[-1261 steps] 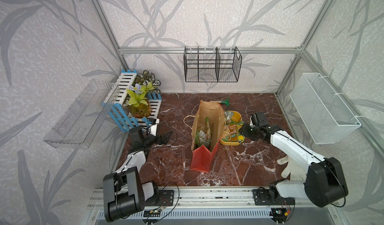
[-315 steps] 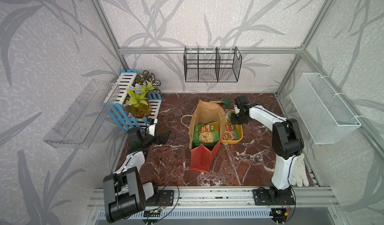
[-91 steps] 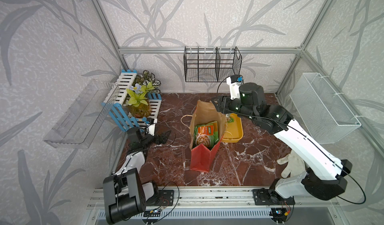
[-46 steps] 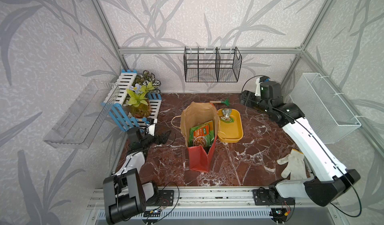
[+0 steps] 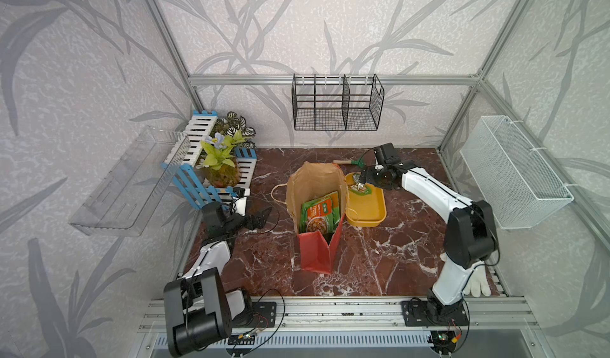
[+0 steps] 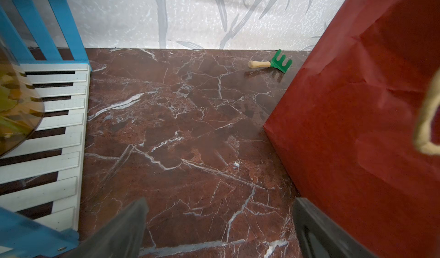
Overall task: Place the condiment packets inside the bag
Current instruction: Pick up the condiment packet from the storage box, then place the condiment packet in the paper bag.
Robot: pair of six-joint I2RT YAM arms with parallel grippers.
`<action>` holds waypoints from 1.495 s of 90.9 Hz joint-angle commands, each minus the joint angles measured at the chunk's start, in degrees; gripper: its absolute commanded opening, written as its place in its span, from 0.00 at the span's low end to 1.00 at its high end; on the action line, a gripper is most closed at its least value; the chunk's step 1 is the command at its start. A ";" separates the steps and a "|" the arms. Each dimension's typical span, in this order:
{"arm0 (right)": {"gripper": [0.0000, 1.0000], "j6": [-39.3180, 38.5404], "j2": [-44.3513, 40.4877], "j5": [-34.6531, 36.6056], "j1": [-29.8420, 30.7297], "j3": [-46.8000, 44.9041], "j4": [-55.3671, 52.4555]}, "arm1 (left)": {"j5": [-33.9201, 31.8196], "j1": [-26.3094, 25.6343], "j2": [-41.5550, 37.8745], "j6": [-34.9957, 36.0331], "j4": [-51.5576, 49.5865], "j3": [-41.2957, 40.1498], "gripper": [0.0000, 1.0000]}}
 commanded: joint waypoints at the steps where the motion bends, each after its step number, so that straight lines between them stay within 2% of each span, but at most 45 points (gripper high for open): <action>1: 0.85 -0.86 3.57 -1.23 0.06 3.46 1.37 | 1.21 0.19 0.04 0.84 0.53 -0.43 1.00; 40: 0.82 0.31 14.60 0.12 1.29 7.00 5.97 | 1.91 0.14 -0.06 0.98 0.37 -0.58 1.00; 51: 0.73 0.23 16.14 -0.03 1.29 8.19 5.88 | 1.55 0.09 -0.30 1.04 0.50 -0.72 1.00; 60: 0.57 0.29 15.67 0.15 1.24 7.46 6.54 | 1.09 0.03 -0.39 1.18 0.48 -0.74 1.00; 69: 0.47 0.18 14.37 1.40 1.16 5.89 7.31 | 0.62 0.11 -0.47 1.31 0.47 -0.87 1.00; 79: 0.35 -0.22 12.29 2.43 1.15 4.63 7.14 | 1.02 0.05 -0.51 1.37 0.61 -0.92 1.00; 87: 0.29 -0.57 9.63 3.30 1.20 3.32 7.25 | 1.12 0.07 -0.23 1.29 0.58 -0.78 1.00; 108: 0.29 -1.60 -0.19 3.72 1.16 -1.12 6.93 | 1.23 0.06 -1.12 1.29 0.57 -1.17 1.00; 136: 0.29 -3.02 -18.41 3.85 3.02 -4.61 5.01 | 1.55 0.01 -0.90 1.03 0.36 -0.91 1.00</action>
